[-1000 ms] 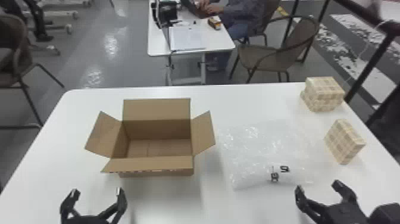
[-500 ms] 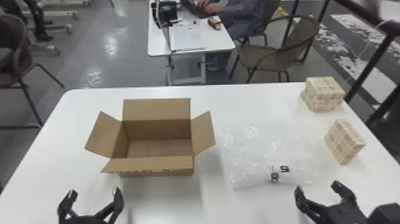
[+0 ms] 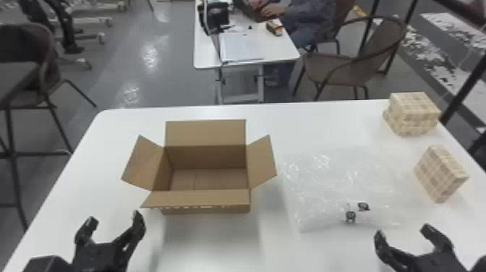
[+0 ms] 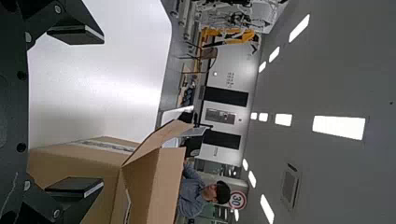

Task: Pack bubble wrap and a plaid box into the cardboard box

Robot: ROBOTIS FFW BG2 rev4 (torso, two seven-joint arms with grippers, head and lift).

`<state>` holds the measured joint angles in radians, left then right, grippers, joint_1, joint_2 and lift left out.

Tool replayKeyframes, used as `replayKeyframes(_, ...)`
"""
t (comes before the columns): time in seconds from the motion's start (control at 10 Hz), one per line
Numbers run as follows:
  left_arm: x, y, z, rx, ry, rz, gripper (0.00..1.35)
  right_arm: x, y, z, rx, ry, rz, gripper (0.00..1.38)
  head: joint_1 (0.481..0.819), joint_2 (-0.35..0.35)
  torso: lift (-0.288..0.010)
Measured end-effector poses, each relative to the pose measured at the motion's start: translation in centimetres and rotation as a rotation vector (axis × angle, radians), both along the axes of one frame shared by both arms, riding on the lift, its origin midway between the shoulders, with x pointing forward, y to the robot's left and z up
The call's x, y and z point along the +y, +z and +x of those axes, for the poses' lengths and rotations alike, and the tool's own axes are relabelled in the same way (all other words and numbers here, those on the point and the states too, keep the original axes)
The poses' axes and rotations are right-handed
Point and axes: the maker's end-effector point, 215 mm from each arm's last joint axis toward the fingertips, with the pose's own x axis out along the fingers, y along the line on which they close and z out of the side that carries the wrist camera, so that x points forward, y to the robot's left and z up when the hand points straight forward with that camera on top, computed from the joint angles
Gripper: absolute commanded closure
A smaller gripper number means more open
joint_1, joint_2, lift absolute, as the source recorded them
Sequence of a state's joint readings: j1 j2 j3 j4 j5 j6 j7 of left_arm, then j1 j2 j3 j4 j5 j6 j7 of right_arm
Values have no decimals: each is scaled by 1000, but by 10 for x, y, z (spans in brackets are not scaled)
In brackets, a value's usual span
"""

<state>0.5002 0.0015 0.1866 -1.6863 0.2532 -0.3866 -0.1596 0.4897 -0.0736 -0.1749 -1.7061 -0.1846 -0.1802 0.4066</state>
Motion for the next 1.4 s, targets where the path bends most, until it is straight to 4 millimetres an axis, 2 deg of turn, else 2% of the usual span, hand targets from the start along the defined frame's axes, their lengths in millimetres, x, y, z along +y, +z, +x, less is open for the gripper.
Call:
replayKeyframes(0.2,31,20,12,-20,3,-14,252,0,-2,0,4,0,4,128,695,118,-110)
replayKeyframes(0.4,43,40,34,-36,-68,-43,248,0,-3,-1,9,1,7,128,695,135,-110)
replayKeyframes(0.6,35,53,58,-41,-159,-96,252,2,-4,1,10,8,10,128,695,126,-110)
replayKeyframes(0.7,30,52,67,-30,-182,-137,252,2,-5,1,12,8,12,128,695,117,-110)
replayKeyframes(1.1,-6,29,87,57,-256,-259,259,2,-9,0,22,8,22,128,695,73,-110)
replayKeyframes(1.2,-7,27,91,65,-260,-251,344,2,-9,1,25,8,22,128,695,67,-110)
replayKeyframes(1.3,-7,25,94,70,-258,-245,622,2,-9,1,24,9,21,128,695,66,-110)
replayKeyframes(1.4,-7,22,96,73,-257,-246,786,2,-8,1,24,9,21,128,695,67,-110)
